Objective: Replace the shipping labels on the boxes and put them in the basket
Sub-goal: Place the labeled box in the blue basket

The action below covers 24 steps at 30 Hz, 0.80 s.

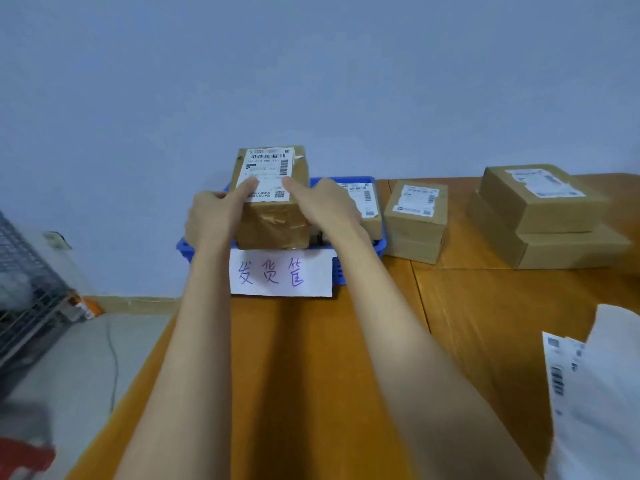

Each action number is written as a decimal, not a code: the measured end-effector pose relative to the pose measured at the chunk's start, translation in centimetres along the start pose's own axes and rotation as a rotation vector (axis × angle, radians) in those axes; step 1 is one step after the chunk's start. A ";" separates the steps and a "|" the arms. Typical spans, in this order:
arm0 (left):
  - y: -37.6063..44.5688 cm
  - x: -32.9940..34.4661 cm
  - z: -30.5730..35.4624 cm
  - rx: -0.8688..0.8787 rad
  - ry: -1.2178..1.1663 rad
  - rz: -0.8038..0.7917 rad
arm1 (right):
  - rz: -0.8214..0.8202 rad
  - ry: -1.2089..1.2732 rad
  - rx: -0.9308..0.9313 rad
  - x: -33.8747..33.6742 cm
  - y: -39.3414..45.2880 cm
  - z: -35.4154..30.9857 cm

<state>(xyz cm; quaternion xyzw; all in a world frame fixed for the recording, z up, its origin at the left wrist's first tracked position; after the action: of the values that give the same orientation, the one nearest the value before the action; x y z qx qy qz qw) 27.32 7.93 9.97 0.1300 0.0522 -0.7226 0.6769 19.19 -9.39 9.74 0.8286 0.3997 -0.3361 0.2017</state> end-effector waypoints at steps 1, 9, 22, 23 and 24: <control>1.2 0.6 -0.1 0.000 -0.006 -0.001 | 0.008 0.005 0.009 0.0 1.1 0.0; 7.4 5.4 -0.9 -0.001 0.060 -0.001 | 0.066 -0.045 0.054 0.9 7.0 1.4; 2.7 6.0 4.8 0.423 0.127 0.216 | 0.250 -0.095 0.083 -3.6 6.0 4.2; 0.6 6.9 6.6 0.558 0.044 0.211 | 0.304 -0.057 0.110 -5.3 5.7 5.6; -1.5 8.8 8.0 0.627 -0.027 0.149 | 0.357 -0.006 0.145 -7.0 5.3 7.5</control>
<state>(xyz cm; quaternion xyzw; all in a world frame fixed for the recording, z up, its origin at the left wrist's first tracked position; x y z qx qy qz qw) 24.49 -2.44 15.19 0.3260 -0.1915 -0.6534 0.6558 17.29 -20.81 9.95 0.8978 0.2203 -0.3252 0.1993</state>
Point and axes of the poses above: each hand's wrist, its own y-axis towards the middle knuckle, its own x-axis out of the palm, z = x × y, the point moved 8 cm from there along y, towards the middle knuckle, and after that the axes turned 11 degrees about -y, right-handed, at the moved point
